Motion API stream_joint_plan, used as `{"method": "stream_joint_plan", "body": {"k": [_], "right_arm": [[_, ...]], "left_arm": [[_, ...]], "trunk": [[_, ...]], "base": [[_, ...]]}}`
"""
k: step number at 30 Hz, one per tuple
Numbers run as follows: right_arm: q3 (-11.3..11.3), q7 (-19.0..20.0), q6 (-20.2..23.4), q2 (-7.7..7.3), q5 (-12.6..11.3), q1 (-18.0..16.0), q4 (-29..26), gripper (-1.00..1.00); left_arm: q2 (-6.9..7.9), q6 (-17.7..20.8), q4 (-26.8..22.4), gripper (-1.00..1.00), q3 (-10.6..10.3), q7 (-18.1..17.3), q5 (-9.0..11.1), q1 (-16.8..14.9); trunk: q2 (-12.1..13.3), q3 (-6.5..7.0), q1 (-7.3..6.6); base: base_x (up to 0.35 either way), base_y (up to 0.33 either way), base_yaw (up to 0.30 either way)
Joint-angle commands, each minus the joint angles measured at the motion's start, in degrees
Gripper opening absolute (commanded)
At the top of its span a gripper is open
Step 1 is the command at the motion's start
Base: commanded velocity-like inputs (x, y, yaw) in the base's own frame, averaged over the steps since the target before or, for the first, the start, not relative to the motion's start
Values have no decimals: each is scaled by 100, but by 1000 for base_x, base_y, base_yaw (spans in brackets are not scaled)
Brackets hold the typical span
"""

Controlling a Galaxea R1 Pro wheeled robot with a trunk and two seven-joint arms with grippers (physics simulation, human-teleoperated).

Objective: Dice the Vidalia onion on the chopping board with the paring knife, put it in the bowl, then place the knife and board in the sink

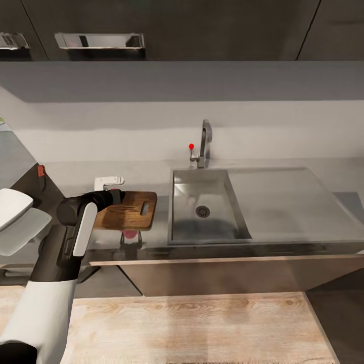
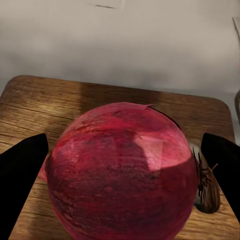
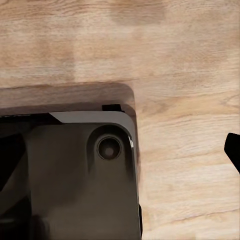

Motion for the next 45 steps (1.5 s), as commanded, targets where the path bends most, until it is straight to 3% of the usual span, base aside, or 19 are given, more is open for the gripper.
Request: {"method": "stream_joint_plan", "body": {"k": [1,15,28,45], "right_arm": [[-37,-32,-15,1,61,-4,5,100],[-38,-32,-15,-2,61,-4,3,100],[-37,-32,-15,-2,62,-4,3,100],[-37,-32,-15,-2,61,-4,5,100]], "left_arm": [[5,19,-2,-100,-10,55,60,-5],[5,19,18,-100,-10,54,60,-5],[5,19,22,-100,-8,56,60,-5],[5,19,28,-100,-10,55,60,-5]], "trunk": [[-10,-18,3],[-10,-147,3],[-10,-262,3],[-10,-275,3]], "base": [[0,0,0],[0,2,0],[0,148,0],[106,-25,0]]}}
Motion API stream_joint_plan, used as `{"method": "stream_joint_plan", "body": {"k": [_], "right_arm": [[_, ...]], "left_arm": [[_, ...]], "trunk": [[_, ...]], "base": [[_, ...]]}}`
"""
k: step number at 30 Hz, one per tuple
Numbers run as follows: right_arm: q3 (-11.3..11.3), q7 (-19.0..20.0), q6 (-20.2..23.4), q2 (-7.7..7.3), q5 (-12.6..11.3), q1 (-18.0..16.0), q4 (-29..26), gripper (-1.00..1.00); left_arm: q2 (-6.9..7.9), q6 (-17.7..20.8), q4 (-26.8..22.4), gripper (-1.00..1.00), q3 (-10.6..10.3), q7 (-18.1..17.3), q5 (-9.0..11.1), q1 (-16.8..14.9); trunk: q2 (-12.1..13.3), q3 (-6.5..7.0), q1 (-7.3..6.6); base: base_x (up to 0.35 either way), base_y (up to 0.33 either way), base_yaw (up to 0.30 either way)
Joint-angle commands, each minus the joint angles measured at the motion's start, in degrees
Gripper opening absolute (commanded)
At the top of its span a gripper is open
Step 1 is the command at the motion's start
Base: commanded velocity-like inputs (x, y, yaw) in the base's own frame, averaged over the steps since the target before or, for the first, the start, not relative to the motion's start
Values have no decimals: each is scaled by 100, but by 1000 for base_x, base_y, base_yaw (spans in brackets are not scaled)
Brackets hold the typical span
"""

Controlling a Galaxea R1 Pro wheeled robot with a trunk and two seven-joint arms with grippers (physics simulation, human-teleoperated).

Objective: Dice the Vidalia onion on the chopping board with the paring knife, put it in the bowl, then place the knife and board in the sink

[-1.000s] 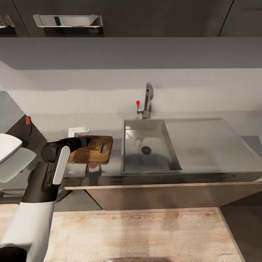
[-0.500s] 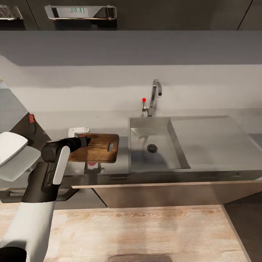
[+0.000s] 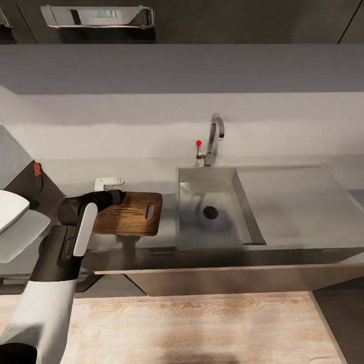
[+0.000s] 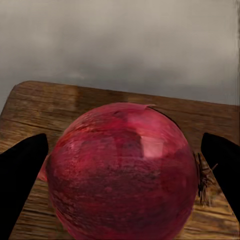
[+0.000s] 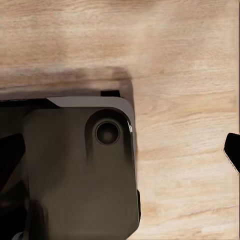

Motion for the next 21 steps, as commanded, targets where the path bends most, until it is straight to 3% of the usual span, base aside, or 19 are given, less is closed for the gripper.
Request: {"method": "stream_joint_plan", "body": {"k": [1,12,21], "right_arm": [[-37,-31,-15,2,61,-4,5,100],[-37,-31,-15,10,61,-4,0,100],[-35,-31,-15,18,67,-4,-1,100]], "left_arm": [[5,20,-2,-100,-10,57,60,-5],[5,20,128,-100,-10,53,60,-5],[5,20,130,-100,-10,53,60,-5]], "trunk": [[-9,-8,5],[-9,-8,5],[-9,-8,5]], "base": [[153,-117,0],[15,-18,0],[-185,0,0]]}}
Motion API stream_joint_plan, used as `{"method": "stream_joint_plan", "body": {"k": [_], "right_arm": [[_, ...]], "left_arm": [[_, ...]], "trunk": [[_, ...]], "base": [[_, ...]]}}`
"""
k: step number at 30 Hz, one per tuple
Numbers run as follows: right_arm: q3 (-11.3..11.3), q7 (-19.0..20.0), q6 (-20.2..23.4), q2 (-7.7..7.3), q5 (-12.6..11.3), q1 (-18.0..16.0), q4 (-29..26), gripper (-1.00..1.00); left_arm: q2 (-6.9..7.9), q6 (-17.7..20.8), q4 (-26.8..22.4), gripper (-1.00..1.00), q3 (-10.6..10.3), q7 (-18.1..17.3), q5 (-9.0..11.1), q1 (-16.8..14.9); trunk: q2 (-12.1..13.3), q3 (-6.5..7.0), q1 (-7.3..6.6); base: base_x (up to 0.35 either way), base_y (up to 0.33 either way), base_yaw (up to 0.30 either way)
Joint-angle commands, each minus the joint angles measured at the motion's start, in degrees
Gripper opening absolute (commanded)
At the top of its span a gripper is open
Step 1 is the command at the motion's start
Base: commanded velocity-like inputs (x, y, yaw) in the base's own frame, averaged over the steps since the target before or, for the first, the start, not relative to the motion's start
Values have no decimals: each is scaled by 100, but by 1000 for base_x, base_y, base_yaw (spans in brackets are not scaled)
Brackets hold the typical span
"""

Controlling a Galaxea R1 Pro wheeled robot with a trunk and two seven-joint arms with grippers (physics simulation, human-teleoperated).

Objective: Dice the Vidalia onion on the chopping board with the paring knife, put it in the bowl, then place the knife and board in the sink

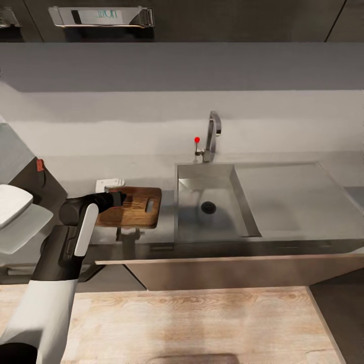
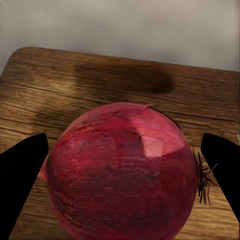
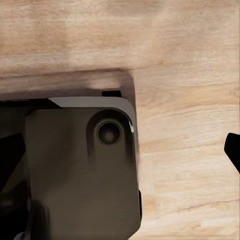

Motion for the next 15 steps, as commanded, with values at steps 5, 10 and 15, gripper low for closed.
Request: {"method": "stream_joint_plan", "body": {"k": [5,10,15], "right_arm": [[-46,-47,-15,4,56,-3,8,100],[-44,-40,-8,7,56,-3,4,100],[-37,-33,-7,13,56,-3,6,100]], "left_arm": [[7,19,-9,-100,-11,56,60,-5],[5,19,-12,-100,-11,56,60,-5],[5,19,-13,-100,-11,56,60,-5]], "trunk": [[-9,-9,2],[-9,-9,2],[-9,-9,2]], "base": [[-23,0,0],[-3,0,0],[0,0,0]]}}
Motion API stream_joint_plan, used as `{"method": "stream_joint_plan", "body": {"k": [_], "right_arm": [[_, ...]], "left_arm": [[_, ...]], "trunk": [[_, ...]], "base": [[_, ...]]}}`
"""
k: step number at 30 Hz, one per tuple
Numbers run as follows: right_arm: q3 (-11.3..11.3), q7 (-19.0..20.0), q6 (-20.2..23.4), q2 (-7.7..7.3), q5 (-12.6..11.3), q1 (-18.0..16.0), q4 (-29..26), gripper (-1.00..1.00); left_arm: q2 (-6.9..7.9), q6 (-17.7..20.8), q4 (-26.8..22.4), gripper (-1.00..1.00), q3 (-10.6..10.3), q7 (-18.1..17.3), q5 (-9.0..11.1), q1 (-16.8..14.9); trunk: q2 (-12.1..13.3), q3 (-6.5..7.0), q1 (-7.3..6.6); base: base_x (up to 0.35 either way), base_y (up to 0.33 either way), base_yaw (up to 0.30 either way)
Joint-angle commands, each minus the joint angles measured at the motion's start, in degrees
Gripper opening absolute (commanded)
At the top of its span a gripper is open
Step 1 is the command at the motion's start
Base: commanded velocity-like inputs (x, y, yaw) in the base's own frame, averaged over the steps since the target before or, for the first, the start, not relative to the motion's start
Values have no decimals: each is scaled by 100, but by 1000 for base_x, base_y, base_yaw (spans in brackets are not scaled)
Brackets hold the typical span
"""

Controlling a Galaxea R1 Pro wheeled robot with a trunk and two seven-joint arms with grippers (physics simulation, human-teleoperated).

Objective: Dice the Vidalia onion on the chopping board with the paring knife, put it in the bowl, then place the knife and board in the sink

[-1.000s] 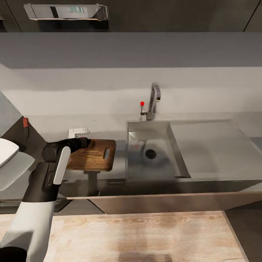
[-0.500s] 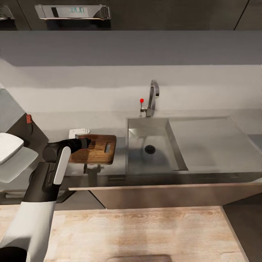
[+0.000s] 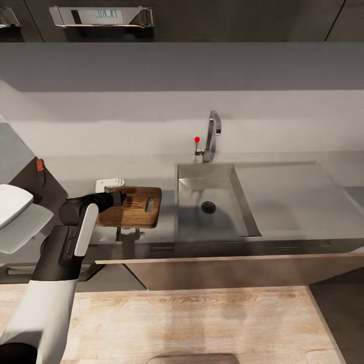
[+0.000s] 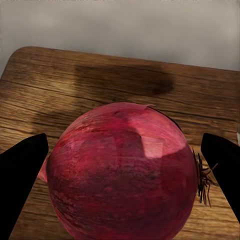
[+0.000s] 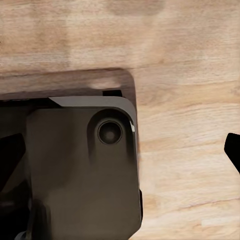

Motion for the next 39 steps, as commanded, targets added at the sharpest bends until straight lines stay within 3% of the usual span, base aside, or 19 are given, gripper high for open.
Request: {"method": "stream_joint_plan", "body": {"k": [1,39], "right_arm": [[-39,-31,-15,2,61,-3,4,100],[-44,-67,-15,1,67,-3,3,100]], "left_arm": [[5,18,-4,-100,-11,55,60,-5],[13,10,-4,-100,-11,55,53,-5]], "trunk": [[-9,-11,3],[-9,-289,3]], "base": [[0,0,0],[27,-6,0]]}}
